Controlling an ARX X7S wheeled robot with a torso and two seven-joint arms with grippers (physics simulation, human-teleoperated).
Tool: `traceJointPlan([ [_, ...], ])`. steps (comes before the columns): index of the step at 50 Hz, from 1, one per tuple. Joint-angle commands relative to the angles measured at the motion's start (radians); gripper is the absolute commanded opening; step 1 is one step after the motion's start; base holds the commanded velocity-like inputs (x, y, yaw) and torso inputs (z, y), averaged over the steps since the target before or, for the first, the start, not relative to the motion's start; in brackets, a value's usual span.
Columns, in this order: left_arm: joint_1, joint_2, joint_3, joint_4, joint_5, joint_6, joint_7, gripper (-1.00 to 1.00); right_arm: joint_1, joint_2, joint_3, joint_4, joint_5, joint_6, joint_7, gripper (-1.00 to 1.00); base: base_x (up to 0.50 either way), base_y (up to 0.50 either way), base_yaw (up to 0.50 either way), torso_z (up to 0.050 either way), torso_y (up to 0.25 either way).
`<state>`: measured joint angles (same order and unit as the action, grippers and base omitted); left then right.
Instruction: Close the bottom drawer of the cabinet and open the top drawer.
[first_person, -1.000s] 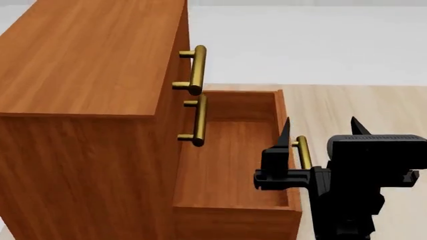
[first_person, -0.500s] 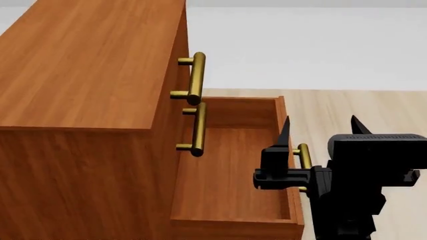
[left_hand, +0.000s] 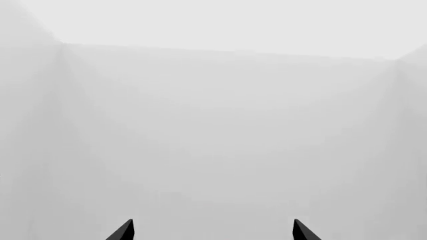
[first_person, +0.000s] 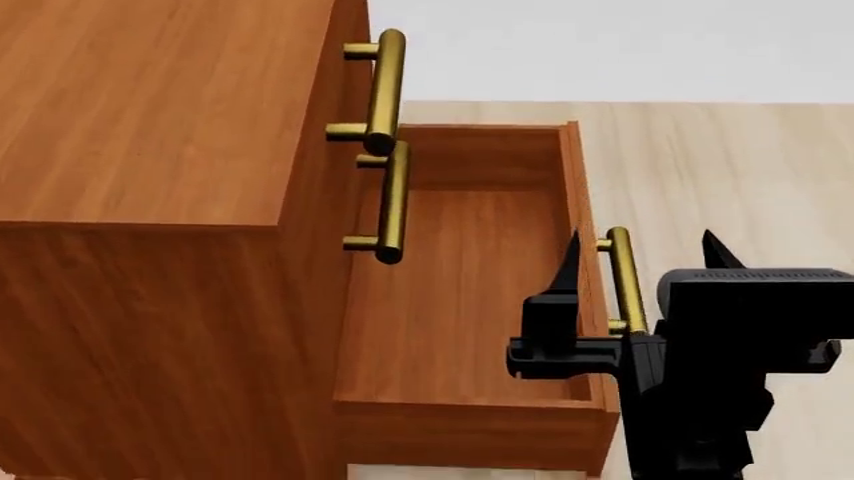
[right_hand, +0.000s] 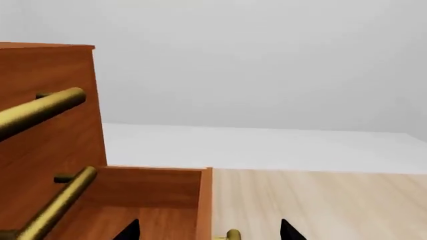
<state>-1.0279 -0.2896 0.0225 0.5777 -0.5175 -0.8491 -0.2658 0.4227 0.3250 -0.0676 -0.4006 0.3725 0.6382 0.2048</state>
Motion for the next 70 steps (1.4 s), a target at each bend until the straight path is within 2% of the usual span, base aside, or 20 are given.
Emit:
traceJointPlan([
  [1, -0.004, -0.005, 0.002, 0.003, -0.007, -0.004, -0.005, 1.0, 0.001, 0.003, -0.002, -0.001, 0.004, 0.0, 0.003, 1.0, 0.0, 0.0, 0.0, 0.0, -0.172],
  [13, -0.007, -0.005, -0.009, 0.004, -0.021, -0.006, -0.012, 1.0, 0.021, 0.016, -0.003, -0.009, 0.008, 0.02, 0.009, 1.0, 0.0, 0.0, 0.0, 0.0, -0.161],
  [53, -0.011, -0.016, 0.03, -0.003, -0.016, 0.009, -0.023, 1.0, -0.035, 0.129, 0.125, 0.058, -0.026, 0.093, 0.085, 1.0, 0.0, 0.0, 0.0, 0.0, 0.0],
  [70, -0.012, -0.024, 0.024, 0.0, -0.026, 0.008, -0.029, 1.0, -0.007, 0.116, 0.086, 0.234, -0.056, 0.043, 0.066, 1.0, 0.0, 0.0, 0.0, 0.0, 0.0],
])
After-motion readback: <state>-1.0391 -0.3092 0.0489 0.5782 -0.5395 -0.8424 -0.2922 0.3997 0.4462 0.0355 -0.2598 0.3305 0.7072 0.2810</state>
